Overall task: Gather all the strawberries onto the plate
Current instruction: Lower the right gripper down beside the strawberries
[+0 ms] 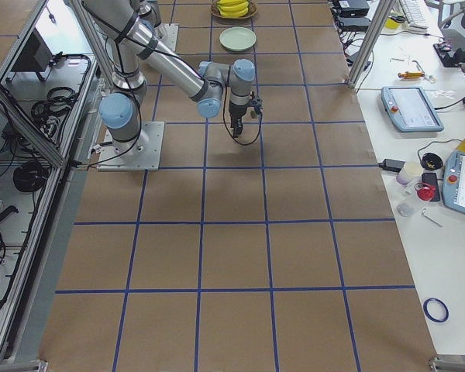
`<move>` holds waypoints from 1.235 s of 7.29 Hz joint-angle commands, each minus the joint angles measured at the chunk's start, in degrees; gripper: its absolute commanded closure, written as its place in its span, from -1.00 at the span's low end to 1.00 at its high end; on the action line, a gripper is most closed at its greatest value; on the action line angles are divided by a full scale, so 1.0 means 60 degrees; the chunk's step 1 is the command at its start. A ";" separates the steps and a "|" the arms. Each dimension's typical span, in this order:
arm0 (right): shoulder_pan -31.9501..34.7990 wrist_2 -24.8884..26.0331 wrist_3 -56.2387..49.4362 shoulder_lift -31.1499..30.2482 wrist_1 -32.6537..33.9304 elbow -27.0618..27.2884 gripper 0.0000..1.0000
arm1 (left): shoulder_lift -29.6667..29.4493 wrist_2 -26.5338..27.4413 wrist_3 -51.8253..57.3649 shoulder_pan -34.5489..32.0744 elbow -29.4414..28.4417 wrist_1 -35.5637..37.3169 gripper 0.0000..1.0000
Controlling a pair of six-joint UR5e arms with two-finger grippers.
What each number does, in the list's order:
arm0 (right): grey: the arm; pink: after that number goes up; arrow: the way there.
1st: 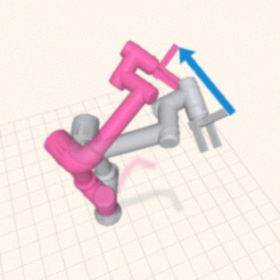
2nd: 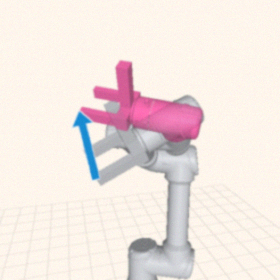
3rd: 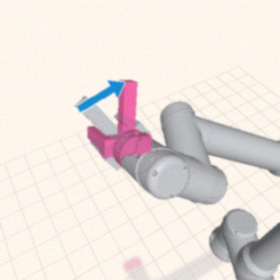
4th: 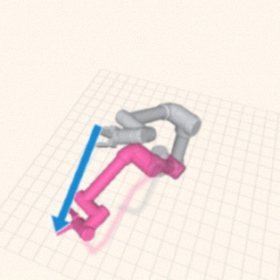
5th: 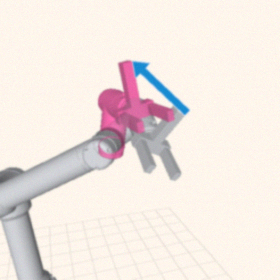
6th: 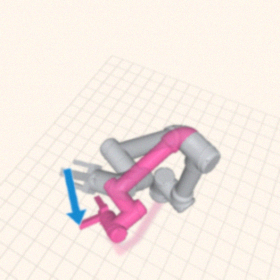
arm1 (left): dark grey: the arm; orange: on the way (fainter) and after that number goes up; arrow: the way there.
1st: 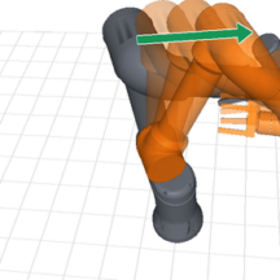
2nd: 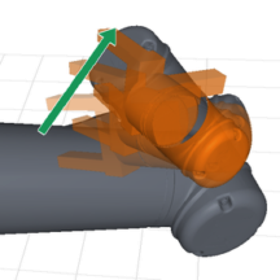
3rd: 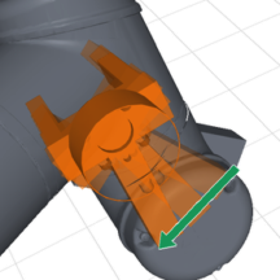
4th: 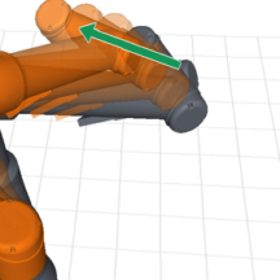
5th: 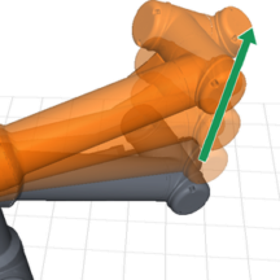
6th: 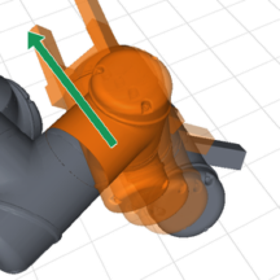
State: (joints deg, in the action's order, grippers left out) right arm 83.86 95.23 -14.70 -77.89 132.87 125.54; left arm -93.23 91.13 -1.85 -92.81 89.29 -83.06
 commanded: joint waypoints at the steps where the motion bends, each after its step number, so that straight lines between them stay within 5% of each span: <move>1: 0.0027 -0.0037 0.0134 -0.0070 0.0003 -0.0426 1.00 | 0.0010 0.0002 0.0015 -0.0001 -0.0013 -0.0014 -1.00; 3: 0.0448 -0.0908 0.1473 -0.0115 -0.0186 -0.1450 1.00 | -0.0004 0.0002 0.0000 -0.0001 0.0002 0.0001 -1.00; 9: 0.5487 -0.1839 0.7820 0.1449 0.0162 -0.3007 1.00 | -0.0004 -0.0028 0.0000 -0.0015 0.0002 0.0001 -1.00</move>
State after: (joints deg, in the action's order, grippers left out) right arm 112.25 84.97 26.55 -72.30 132.50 108.66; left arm -93.27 90.99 -1.84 -92.84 89.26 -83.06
